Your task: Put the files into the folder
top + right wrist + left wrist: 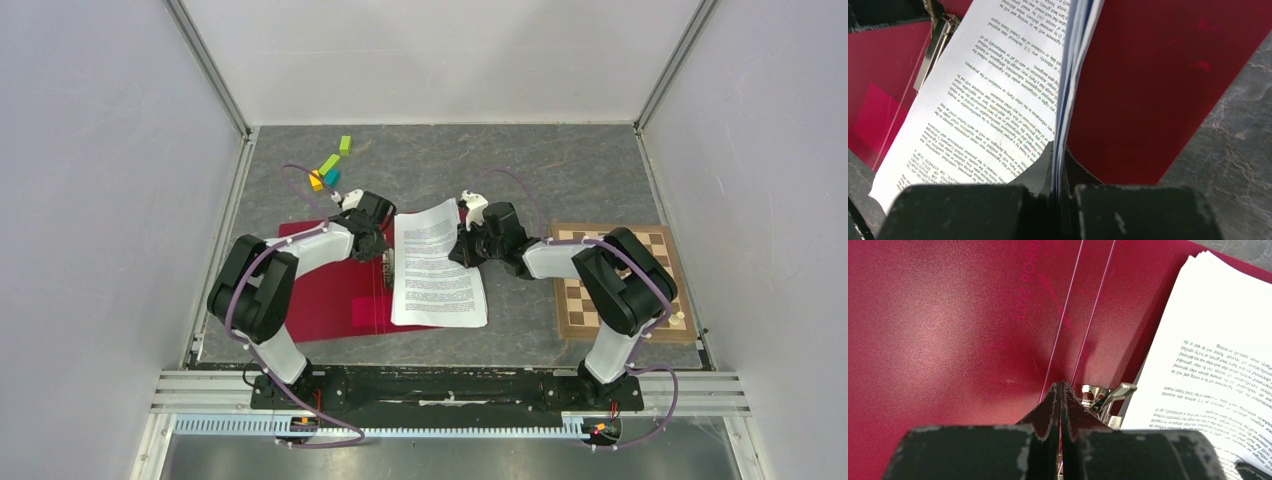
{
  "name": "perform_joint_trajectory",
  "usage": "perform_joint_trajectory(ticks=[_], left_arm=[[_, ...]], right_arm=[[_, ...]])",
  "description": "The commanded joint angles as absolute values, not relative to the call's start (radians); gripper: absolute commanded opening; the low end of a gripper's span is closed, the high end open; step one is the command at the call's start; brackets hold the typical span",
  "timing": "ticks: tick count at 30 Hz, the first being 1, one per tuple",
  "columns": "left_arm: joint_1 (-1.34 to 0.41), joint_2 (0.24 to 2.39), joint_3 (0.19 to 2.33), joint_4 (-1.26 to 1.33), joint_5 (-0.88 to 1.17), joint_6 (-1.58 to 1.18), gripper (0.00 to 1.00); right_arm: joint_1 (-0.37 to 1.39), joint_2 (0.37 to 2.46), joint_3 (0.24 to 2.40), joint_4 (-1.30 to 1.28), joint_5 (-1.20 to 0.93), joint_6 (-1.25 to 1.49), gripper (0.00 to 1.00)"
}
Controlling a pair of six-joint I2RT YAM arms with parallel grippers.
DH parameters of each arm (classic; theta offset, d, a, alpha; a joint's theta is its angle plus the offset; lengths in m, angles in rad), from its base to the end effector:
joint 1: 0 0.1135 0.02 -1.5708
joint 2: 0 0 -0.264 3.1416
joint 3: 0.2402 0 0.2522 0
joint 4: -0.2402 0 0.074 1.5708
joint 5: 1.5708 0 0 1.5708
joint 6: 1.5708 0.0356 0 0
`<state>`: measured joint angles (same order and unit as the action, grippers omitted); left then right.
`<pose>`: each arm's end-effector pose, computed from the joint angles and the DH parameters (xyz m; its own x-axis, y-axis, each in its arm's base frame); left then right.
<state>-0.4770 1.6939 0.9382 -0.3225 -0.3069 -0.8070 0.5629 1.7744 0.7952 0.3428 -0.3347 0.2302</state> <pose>0.2918 -0.1387 0.1561 -0.7658 -0.3792 -0.5193 -0.3504 0.9233 -0.1574 0.2867 0.1947 0.1382 -0.6553 -0.1587 -0.7385 -0.5936 0.7128 0.3736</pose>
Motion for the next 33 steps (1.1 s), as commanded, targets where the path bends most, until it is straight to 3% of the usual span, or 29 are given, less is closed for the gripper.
perform_joint_trajectory(ticks=[1, 18, 33], left_arm=[[-0.476, 1.755, 0.935, -0.331, -0.254, -0.797, 0.02], [-0.494, 1.774, 0.919, -0.321, -0.204, -0.800, 0.02], [-0.548, 1.753, 0.884, -0.318, -0.198, -0.833, 0.02]], right_arm=[[0.561, 1.705, 0.769, 0.355, -0.282, 0.175, 0.00], [0.562, 1.757, 0.797, 0.424, -0.354, 0.271, 0.00], [0.523, 1.790, 0.881, 0.305, -0.239, 0.312, 0.00]])
